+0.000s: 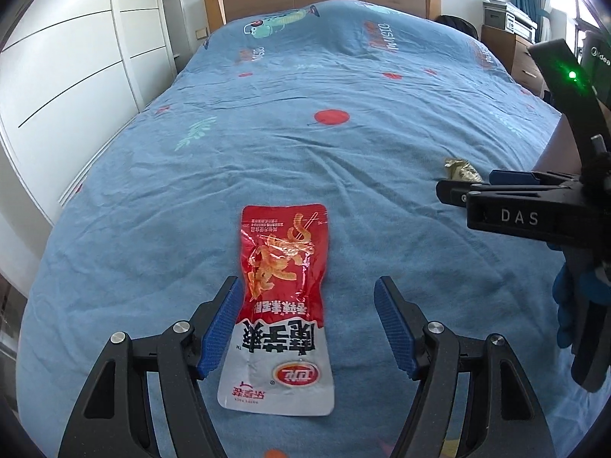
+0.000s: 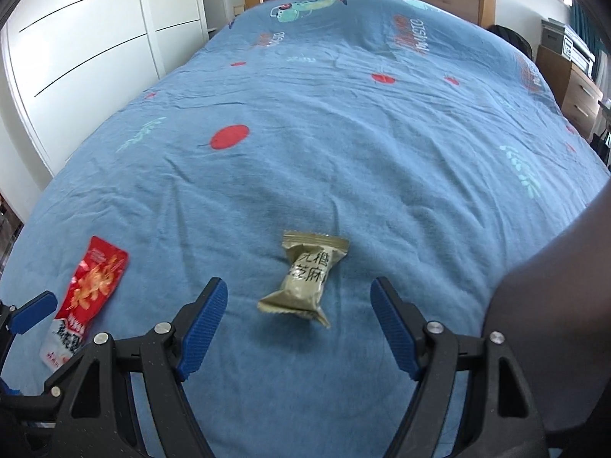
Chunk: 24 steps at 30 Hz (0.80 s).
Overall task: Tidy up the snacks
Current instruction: 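Move the left tool toward the red snack packet while the right tool approaches the gold candy, then grasp the red snack packet with the left tool while the right tool grasps the gold candy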
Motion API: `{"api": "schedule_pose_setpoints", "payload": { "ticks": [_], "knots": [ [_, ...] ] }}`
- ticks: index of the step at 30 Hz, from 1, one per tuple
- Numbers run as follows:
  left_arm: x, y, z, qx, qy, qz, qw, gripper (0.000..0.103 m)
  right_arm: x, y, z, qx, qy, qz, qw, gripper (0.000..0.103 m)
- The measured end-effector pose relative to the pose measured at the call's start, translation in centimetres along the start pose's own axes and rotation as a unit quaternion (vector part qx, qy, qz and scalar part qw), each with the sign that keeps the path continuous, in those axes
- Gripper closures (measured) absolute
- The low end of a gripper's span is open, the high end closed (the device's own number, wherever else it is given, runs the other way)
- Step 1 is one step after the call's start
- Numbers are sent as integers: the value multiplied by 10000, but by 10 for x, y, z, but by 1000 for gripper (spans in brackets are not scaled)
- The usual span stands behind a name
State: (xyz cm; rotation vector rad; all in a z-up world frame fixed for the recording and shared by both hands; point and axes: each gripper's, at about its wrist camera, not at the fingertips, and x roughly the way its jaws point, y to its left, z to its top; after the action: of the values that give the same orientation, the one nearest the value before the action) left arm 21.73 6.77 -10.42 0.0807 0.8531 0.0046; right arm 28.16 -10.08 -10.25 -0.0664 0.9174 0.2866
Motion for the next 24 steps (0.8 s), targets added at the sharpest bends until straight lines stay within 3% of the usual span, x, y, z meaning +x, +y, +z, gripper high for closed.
{"api": "schedule_pose_setpoints", "payload": {
  "ticks": [24],
  "knots": [
    [22,-4,-2,107,78,20,9999,36,18,14,4,-250,-84,55,9996,0]
  ]
}}
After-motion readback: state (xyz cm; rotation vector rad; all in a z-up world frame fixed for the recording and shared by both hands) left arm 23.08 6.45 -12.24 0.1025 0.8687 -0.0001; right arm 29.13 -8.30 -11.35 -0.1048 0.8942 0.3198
